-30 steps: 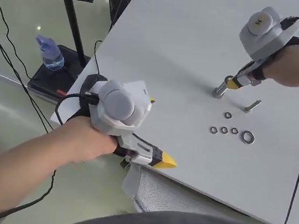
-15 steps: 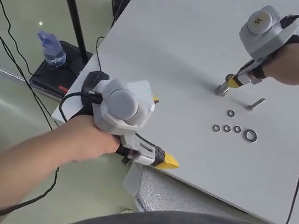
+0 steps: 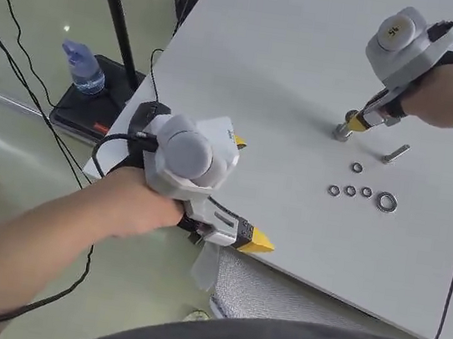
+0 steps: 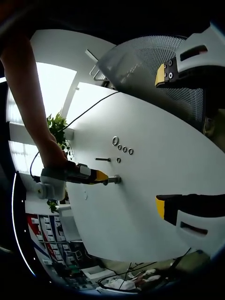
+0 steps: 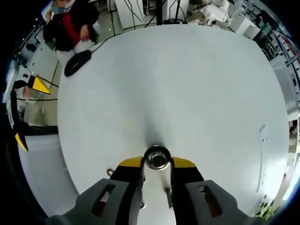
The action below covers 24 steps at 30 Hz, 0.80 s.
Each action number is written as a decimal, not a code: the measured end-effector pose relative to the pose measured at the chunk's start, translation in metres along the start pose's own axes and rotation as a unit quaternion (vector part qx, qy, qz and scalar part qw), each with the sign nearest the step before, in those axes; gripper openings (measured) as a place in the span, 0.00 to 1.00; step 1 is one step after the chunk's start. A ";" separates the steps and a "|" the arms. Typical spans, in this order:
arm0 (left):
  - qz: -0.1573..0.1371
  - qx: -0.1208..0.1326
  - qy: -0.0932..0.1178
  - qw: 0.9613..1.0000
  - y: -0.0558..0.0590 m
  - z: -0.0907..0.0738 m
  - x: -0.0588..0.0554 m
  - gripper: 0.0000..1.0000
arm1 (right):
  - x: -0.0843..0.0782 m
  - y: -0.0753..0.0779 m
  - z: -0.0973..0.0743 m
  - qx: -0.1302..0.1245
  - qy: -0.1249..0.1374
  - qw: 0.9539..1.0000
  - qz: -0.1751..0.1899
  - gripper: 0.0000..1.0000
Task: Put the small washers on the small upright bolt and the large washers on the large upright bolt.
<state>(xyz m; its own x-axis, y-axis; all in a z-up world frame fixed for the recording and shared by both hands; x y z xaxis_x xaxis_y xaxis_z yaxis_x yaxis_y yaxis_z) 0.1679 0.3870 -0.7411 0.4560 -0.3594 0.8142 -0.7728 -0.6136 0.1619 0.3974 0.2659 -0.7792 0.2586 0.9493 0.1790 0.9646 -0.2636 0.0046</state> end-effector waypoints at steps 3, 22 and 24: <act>0.001 0.001 0.000 1.000 -0.001 0.000 0.000 0.95 | 0.000 -0.003 0.002 0.000 -0.002 1.000 -0.002 0.21; -0.005 -0.005 -0.014 1.000 -0.003 0.003 -0.007 0.95 | -0.002 -0.002 0.026 0.000 -0.008 1.000 -0.008 0.22; -0.006 -0.006 -0.012 1.000 -0.004 0.003 -0.006 0.94 | -0.003 0.000 0.030 -0.002 -0.008 1.000 -0.009 0.22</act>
<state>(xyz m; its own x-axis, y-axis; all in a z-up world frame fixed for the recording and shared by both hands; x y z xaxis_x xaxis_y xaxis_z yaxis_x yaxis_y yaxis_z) 0.1692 0.3893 -0.7480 0.4753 -0.3691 0.7986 -0.7723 -0.6098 0.1778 0.3986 0.2685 -0.8092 0.2425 0.9564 0.1626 0.9688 -0.2476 0.0120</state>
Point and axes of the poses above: the centre of the closed fingertips' face, and the gripper's own axes: z roughly forward along the fingers, y roughly to its right, x roughly out of its top, the point moved 5 cm from there along -z, roughly backward along the fingers
